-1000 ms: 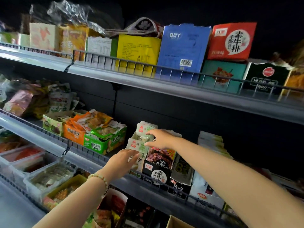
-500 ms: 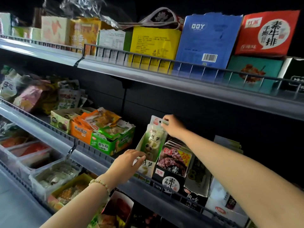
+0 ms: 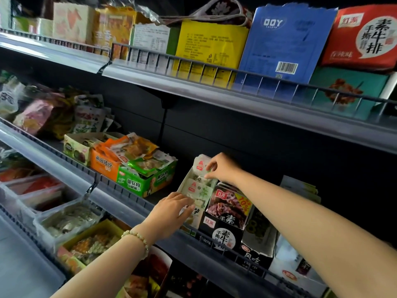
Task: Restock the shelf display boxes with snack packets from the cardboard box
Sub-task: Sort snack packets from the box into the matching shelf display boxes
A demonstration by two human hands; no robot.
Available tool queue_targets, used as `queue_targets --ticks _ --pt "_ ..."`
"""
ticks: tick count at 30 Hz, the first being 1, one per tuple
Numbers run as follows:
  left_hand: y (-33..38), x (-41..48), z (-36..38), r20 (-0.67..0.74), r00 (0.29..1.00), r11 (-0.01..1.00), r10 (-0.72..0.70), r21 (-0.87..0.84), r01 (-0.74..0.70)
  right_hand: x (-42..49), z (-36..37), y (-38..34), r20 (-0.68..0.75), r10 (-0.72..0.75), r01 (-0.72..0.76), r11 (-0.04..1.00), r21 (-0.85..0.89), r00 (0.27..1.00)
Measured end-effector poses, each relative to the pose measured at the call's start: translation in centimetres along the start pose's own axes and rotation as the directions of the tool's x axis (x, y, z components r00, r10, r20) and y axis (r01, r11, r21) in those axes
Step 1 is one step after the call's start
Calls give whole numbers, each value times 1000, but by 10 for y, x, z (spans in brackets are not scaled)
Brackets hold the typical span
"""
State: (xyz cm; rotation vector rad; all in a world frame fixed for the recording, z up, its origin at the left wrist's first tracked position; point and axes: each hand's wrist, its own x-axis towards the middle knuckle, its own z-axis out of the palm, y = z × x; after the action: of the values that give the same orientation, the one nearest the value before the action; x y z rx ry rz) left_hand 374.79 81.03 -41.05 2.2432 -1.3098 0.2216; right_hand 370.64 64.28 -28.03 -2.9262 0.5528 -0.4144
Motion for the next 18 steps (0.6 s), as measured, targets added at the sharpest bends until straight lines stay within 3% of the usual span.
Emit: queue_targets --ticks 4,7,11,14,16,18 --pt "2 0 1 -19 1000 1000 10 -14 -10 -8 6 -15 44 -115 122 965 -232 992" --pt "-6 -3 3 -141 990 999 11 -38 -16 -5 17 -26 140 -128 165 943 -291 982" --pt "-21 -15 -1 -202 979 996 -28 -83 11 8 27 -29 221 -52 98 975 -200 974" --pt "-21 -24 -8 -192 980 990 -45 -142 17 7 29 -28 296 -81 124 984 -127 952" --pt "-19 -27 -14 -195 973 960 -127 -269 71 4 17 -28 244 -125 132 991 -10 962" --pt "-14 -26 -21 -192 954 872 -230 -476 115 -2 -4 -28 102 -171 149 970 192 980"
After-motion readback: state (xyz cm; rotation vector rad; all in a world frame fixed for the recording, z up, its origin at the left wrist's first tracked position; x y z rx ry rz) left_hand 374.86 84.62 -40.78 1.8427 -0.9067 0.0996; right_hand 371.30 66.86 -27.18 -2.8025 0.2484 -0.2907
